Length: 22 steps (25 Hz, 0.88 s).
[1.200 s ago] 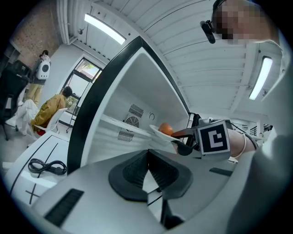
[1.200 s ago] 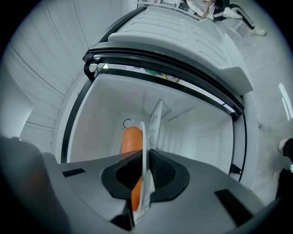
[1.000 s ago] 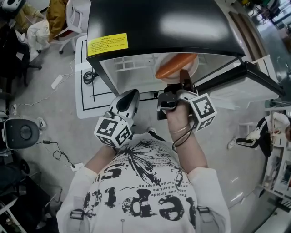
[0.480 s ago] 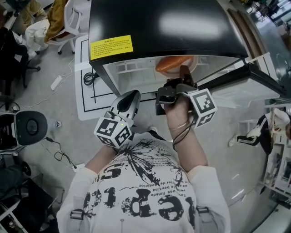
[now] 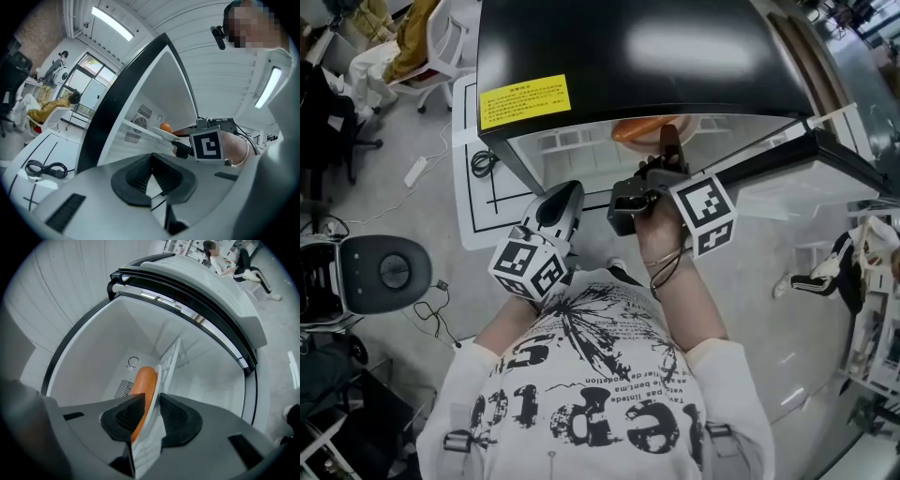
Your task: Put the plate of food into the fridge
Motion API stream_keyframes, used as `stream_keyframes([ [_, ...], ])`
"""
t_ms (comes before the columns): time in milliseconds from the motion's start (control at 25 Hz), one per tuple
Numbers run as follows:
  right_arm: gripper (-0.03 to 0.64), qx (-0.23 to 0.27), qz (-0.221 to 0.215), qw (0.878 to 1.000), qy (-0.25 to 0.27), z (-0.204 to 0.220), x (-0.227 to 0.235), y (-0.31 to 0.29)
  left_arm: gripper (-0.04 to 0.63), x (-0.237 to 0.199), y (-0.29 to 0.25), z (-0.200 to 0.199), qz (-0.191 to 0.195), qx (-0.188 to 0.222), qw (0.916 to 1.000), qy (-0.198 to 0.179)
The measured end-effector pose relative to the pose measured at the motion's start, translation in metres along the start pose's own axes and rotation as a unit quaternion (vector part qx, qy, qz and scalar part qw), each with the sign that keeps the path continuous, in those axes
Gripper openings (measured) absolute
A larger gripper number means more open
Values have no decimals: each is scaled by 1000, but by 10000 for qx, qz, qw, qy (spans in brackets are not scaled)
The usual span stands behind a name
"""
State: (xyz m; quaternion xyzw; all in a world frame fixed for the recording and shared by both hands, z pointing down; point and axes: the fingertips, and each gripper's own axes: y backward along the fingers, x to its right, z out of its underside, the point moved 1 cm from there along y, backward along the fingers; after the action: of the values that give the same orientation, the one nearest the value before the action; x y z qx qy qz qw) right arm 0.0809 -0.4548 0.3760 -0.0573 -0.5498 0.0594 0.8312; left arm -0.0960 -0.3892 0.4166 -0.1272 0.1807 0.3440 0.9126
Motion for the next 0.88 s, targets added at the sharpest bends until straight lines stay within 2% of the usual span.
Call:
stream_keyframes([
  [80, 115, -40, -158, 9997, 158, 1, -6, 0, 8, 1, -2, 2, 32, -33, 10000, 21],
  [160, 192, -97, -342, 9990, 255, 2, -12, 0, 8, 3, -5, 3, 62, -44, 10000, 19],
  [200, 200, -136, -390, 9987, 284, 1, -14, 1, 8, 4, -5, 4, 69, -39, 10000, 11],
  [560, 215, -516, -594, 9942, 726, -6, -11, -1, 8, 8, -11, 8, 42, -71, 10000, 8],
  [880, 215, -836, -713, 9919, 644, -5, 2, 5, 8, 14, -16, 6, 33, -35, 10000, -83],
])
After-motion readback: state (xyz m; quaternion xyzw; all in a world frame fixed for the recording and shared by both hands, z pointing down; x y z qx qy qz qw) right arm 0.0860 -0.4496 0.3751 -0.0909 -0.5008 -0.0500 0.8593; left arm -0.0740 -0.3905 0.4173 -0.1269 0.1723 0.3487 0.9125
